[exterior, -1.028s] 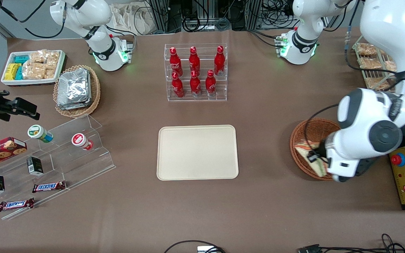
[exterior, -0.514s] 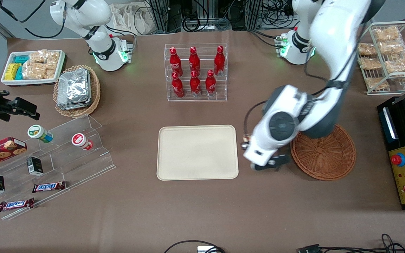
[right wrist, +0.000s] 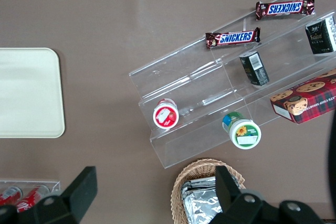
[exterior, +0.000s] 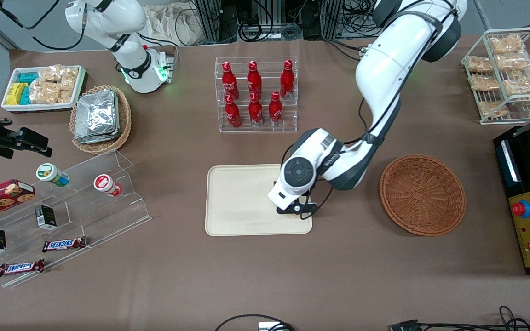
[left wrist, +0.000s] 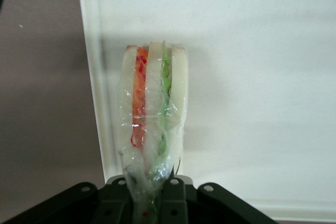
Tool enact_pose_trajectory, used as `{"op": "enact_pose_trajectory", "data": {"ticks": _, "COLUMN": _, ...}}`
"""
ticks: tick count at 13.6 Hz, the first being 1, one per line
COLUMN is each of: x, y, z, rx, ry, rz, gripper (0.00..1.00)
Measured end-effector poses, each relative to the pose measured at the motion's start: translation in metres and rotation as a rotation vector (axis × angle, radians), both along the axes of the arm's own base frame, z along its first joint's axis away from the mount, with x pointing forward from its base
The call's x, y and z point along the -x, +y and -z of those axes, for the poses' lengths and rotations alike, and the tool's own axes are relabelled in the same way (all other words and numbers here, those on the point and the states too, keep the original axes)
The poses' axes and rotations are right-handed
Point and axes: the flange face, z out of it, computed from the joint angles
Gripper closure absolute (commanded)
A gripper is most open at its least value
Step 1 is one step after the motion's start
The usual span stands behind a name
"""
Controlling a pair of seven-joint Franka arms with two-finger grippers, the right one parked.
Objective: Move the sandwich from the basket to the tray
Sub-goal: 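Lower the sandwich onto the tray and open the left gripper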
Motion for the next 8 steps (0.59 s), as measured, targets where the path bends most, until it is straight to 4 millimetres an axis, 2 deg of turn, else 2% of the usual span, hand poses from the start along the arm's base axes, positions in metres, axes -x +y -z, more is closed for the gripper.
{"op": "enact_pose_trajectory", "data": {"ticks": 2, "x": 0.0004, "y": 0.001, "z": 0.0075, "rx": -0.025, "ry": -0.012, "rz": 0.026, "gripper": 1.0}}
{"op": "enact_pose_trajectory", "data": {"ticks": 3, "x": 0.0001, "y": 0.0011, "z": 0.0072, "rx": -0.028, "ry": -0.016, "rz": 0.032, "gripper": 0.56}}
{"op": "enact_pose_trajectory", "data": {"ticks": 4, "x": -0.0003, "y": 0.0012, "z": 0.007, "rx": -0.029, "ry": -0.019, "rz": 0.036, "gripper": 0.02}}
{"op": "enact_pose_trajectory", "data": {"ticks": 8, "x": -0.0078, "y": 0.0042, "z": 0.001, "rx": -0.029, "ry": -0.038, "rz": 0.031, "gripper": 0.01}}
